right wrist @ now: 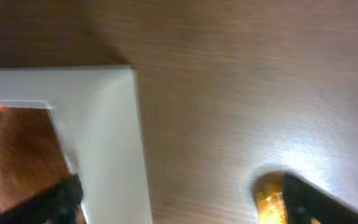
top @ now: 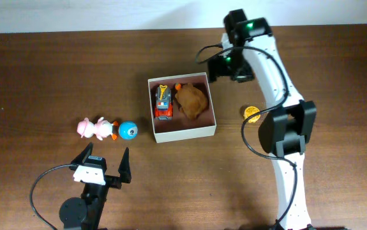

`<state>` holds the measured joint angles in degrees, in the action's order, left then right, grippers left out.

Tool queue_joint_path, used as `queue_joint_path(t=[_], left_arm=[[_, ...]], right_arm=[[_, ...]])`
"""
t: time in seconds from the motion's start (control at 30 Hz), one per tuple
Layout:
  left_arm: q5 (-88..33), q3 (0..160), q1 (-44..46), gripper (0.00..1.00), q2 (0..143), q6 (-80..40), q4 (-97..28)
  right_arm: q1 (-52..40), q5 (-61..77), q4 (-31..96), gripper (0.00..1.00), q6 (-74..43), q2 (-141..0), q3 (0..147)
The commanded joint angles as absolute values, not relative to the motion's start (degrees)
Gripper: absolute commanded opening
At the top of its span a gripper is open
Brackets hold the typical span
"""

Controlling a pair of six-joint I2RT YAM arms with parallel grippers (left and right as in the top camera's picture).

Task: Pack container
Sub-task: 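Move the right gripper down toward the orange round toy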

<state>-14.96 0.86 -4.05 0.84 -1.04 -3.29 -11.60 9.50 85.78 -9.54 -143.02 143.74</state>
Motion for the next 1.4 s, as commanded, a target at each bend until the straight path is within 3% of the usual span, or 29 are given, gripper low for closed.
queue_joint_path(t=[0.0,0.4,0.63,0.93,1.37], left_arm=[[-14.7,0.5,-3.8,1.0,0.3,-0.4,-3.5],[-14.7,0.5,-3.8,1.0,0.3,-0.4,-3.5],[-14.7,0.5,-3.8,1.0,0.3,-0.4,-3.5],[-14.7,0.5,-3.8,1.0,0.3,-0.4,-3.5],[-14.7,0.5,-3.8,1.0,0.3,-0.4,-3.5]], right_arm=[[-8.1,8.3,90.2,0.99,-9.5,-143.5,147.8],[-5.4,5.4,97.4,0.99,-9.9,-133.2,147.9],[-5.1,2.1,97.2,0.99,-9.9,-130.6,134.0],[-4.8,1.5,88.1,0.99,-9.9,-130.6,118.4],[-3.6,1.5,76.7,0.99,-9.0,-130.6,109.3]])
